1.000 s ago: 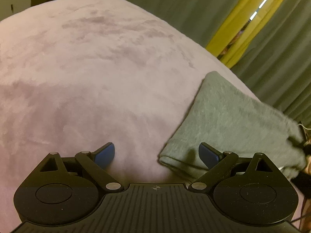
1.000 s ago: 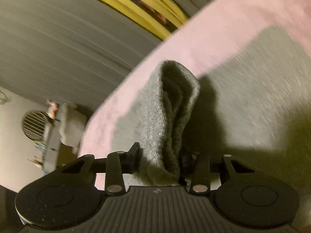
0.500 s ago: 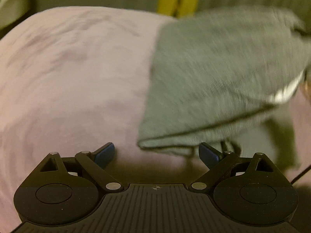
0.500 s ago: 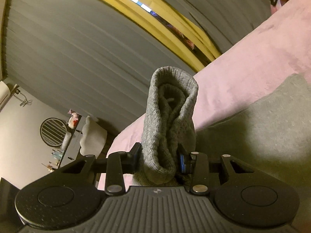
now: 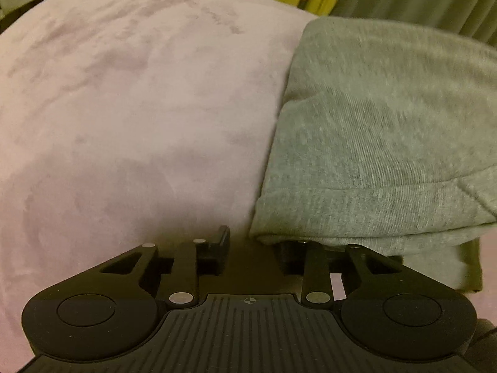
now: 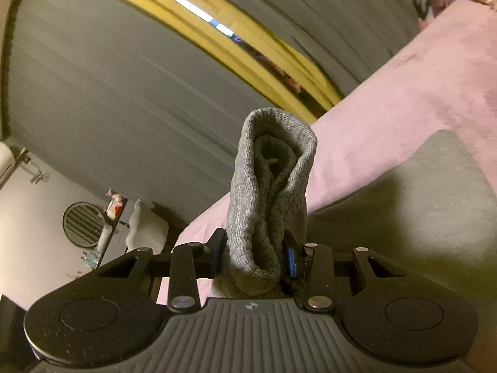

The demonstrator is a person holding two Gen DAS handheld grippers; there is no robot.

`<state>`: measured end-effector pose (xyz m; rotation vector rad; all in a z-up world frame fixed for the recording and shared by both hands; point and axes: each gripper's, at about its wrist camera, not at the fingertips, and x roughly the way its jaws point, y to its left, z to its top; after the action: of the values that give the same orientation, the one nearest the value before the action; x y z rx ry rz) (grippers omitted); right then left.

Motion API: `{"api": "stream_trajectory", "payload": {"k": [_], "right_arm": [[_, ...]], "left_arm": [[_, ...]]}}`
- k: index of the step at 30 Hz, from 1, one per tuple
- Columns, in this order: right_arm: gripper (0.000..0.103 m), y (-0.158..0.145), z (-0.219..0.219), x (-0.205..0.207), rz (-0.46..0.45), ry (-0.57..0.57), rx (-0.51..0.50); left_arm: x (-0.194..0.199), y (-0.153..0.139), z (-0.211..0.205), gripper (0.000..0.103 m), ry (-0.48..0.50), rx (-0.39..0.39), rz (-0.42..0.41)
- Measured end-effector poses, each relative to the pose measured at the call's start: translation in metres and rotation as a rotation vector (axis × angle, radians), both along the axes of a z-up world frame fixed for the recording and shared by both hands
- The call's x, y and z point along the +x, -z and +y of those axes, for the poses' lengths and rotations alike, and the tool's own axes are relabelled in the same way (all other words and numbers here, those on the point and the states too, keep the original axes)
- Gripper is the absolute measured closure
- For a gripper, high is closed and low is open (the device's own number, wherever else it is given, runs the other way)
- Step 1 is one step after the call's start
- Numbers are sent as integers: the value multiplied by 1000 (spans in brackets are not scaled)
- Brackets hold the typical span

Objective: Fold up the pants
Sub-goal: 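Lift the waistband with the right tool and fold it over toward the hem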

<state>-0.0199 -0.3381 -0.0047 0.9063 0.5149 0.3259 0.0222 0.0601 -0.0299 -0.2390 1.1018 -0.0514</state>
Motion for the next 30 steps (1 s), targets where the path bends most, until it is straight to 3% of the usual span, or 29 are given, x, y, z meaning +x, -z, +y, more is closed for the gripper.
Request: {"api": "stream_trajectory", "payload": {"k": [5,10,14,19,24,28,30], "right_arm": [[66,14,-13,-3,31,30,-15],[66,24,-25,-10,41,50,-19],[66,32,-33,-15,51,71,-33],[65,50,-43,-18,101,135,-51],[60,75,-47,-18,198,264,-207],[51,93,-51,-23,238,227,-132],[41,97,-48,-26,249,228,-154]], "left_arm": [[6,4,1,77,25,-25,-8],[4,2,-11,76,71,16,-25],[7,4,-14,59,73,43,-16],[16,7,-14,46,69,64,-7],[16,7,-15,45,67,74,13],[10,5,-15,44,63,67,18],[7,3,-16,43,60,68,20]]}}
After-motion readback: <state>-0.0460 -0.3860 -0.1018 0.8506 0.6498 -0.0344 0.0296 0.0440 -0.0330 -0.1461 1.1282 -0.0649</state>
